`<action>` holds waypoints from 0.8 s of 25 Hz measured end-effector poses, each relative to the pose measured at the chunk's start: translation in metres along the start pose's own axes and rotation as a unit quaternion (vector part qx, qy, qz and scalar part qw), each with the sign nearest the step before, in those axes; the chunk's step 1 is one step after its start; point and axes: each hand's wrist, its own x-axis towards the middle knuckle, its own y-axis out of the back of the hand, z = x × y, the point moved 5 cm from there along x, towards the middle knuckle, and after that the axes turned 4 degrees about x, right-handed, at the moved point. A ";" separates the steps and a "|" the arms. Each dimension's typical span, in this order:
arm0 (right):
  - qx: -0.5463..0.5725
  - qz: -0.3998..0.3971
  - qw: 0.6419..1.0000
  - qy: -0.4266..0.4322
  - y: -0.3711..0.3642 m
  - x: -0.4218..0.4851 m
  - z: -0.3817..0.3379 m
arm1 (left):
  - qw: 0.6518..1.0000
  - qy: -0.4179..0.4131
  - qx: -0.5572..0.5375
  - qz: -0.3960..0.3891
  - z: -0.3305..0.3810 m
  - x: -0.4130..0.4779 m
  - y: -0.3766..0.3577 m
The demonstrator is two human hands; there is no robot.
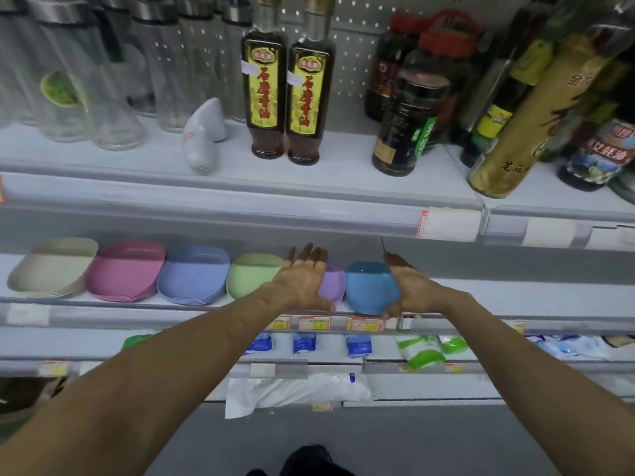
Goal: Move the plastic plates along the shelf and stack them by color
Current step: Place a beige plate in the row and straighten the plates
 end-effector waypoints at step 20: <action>-0.010 0.032 0.993 0.110 -0.017 0.024 0.007 | 0.997 0.029 0.040 -0.060 -0.017 0.019 -0.020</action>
